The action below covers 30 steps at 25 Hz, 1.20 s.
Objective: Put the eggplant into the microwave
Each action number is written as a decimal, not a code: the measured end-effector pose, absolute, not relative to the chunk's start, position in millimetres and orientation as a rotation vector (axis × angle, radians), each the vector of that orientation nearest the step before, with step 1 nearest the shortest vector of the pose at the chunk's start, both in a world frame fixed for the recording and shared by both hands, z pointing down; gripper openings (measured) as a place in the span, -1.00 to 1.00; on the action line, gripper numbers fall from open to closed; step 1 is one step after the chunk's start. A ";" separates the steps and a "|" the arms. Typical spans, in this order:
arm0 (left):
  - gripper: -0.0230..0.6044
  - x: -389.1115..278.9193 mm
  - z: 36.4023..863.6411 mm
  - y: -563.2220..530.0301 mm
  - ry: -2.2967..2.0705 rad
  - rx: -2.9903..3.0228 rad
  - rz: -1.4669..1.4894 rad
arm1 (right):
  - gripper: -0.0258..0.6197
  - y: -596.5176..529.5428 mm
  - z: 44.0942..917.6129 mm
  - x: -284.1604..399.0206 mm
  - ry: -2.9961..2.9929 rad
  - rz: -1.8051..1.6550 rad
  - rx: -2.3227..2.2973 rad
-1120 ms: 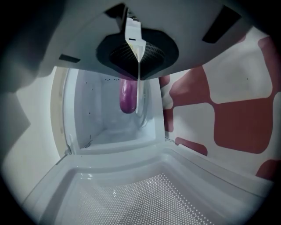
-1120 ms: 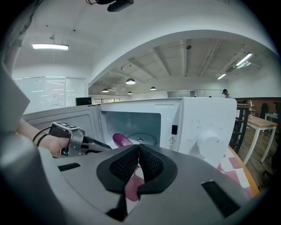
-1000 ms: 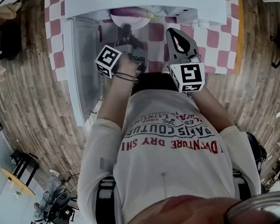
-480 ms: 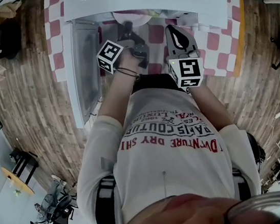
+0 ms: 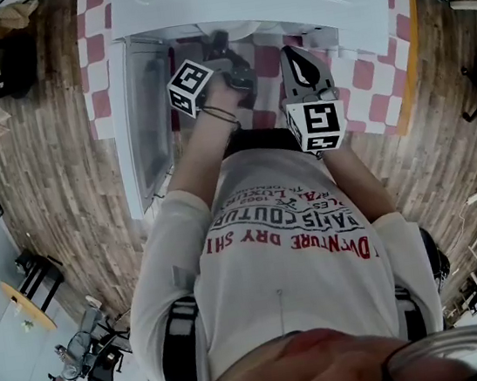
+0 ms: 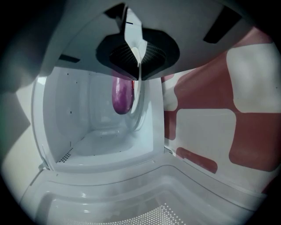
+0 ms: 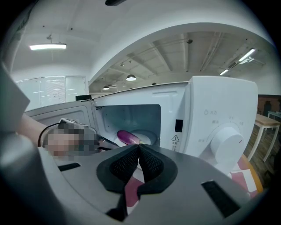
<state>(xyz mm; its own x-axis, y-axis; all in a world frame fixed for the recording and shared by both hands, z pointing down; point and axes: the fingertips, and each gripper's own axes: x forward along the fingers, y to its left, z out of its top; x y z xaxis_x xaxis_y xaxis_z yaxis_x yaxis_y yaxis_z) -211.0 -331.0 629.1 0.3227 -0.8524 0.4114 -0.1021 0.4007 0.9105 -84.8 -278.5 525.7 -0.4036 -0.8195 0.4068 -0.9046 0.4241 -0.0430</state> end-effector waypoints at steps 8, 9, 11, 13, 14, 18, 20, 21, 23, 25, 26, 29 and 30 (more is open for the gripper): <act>-0.80 -212.6 630.9 -334.4 -1.167 1.065 -0.632 | -0.84 -277.7 527.4 -83.8 -2.354 0.383 1.486; -0.80 -212.8 630.3 -334.5 -1.169 1.073 -0.629 | -0.84 -277.4 527.5 -83.5 -2.353 0.383 1.486; -0.80 -213.1 627.7 -334.9 -1.170 1.089 -0.636 | -0.84 -276.7 527.2 -83.6 -2.352 0.381 1.485; -0.58 -214.9 625.2 -335.2 -1.166 1.092 -0.668 | -0.84 -275.5 526.8 -84.2 -2.352 0.379 1.482; -0.40 -215.8 624.3 -335.0 -1.162 1.093 -0.683 | -0.84 -274.6 526.7 -84.5 -2.352 0.378 1.480; -0.33 -215.5 619.1 -331.0 -1.145 1.131 -0.689 | -0.84 -269.6 529.2 -86.2 -2.350 0.381 1.458; -0.31 -215.4 613.4 -328.6 -1.144 1.174 -0.678 | -0.84 -266.5 530.5 -88.1 -2.350 0.382 1.447; -0.31 -215.2 610.1 -327.4 -1.144 1.202 -0.667 | -0.84 -264.9 530.9 -89.1 -2.351 0.382 1.443; -0.31 -215.4 603.5 -325.0 -1.149 1.252 -0.643 | -0.84 -261.9 530.5 -91.0 -2.354 0.381 1.436; -0.31 -218.3 598.3 -322.1 -1.163 1.270 -0.632 | -0.84 -258.9 529.8 -92.7 -2.355 0.378 1.429; -0.31 -220.4 596.4 -320.1 -1.172 1.272 -0.630 | -0.84 -257.3 529.3 -93.7 -2.356 0.377 1.426; -0.44 -223.1 589.9 -310.6 -1.197 1.311 -0.580 | -0.84 -253.0 525.2 -96.9 -2.369 0.364 1.420; -0.73 -222.3 586.6 -306.1 -1.206 1.338 -0.547 | -0.84 -251.6 523.4 -97.8 -2.374 0.358 1.419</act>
